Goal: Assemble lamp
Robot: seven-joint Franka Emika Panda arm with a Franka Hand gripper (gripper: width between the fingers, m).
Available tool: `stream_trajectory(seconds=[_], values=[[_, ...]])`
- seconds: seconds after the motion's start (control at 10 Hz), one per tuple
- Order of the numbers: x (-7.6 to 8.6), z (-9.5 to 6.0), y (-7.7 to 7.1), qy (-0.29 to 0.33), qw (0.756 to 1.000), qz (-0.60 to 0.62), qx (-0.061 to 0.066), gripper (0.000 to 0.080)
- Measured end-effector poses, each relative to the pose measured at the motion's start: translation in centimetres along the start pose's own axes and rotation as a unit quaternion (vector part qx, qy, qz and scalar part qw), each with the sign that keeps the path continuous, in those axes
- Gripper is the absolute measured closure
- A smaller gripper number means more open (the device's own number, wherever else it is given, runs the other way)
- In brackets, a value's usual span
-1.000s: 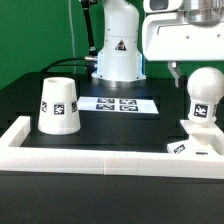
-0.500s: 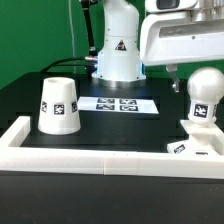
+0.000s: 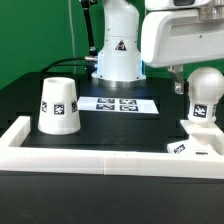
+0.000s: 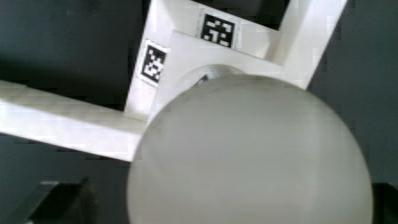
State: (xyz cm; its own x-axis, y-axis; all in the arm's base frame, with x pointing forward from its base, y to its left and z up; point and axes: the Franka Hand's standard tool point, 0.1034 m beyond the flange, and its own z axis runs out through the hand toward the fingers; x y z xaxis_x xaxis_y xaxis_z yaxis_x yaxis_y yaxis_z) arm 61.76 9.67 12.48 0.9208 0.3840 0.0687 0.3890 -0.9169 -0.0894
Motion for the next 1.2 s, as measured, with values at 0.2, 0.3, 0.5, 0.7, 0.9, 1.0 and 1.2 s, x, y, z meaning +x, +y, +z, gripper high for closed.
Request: stream_trajectory(seconds=[0.2, 0.3, 0.5, 0.7, 0.9, 1.0, 1.2], values=[[-0.09, 0.09, 0.17, -0.003, 0.998, -0.064, -0.004, 0.01], [-0.12, 0.31, -0.01, -0.001, 0.994, -0.109, -0.01, 0.01], [-0.21, 0.55, -0.54, -0.007, 0.981, -0.193, -0.018, 0.01], [-0.22, 0.59, -0.59, -0.014, 0.955, -0.295, -0.026, 0.01], [-0.22, 0.52, -0.24, -0.019, 0.926, -0.376, -0.032, 0.01], [-0.22, 0.5, -0.07, -0.024, 0.91, -0.411, -0.036, 0.01], [-0.3, 0.51, 0.17, -0.037, 0.87, -0.49, -0.043, 0.01]])
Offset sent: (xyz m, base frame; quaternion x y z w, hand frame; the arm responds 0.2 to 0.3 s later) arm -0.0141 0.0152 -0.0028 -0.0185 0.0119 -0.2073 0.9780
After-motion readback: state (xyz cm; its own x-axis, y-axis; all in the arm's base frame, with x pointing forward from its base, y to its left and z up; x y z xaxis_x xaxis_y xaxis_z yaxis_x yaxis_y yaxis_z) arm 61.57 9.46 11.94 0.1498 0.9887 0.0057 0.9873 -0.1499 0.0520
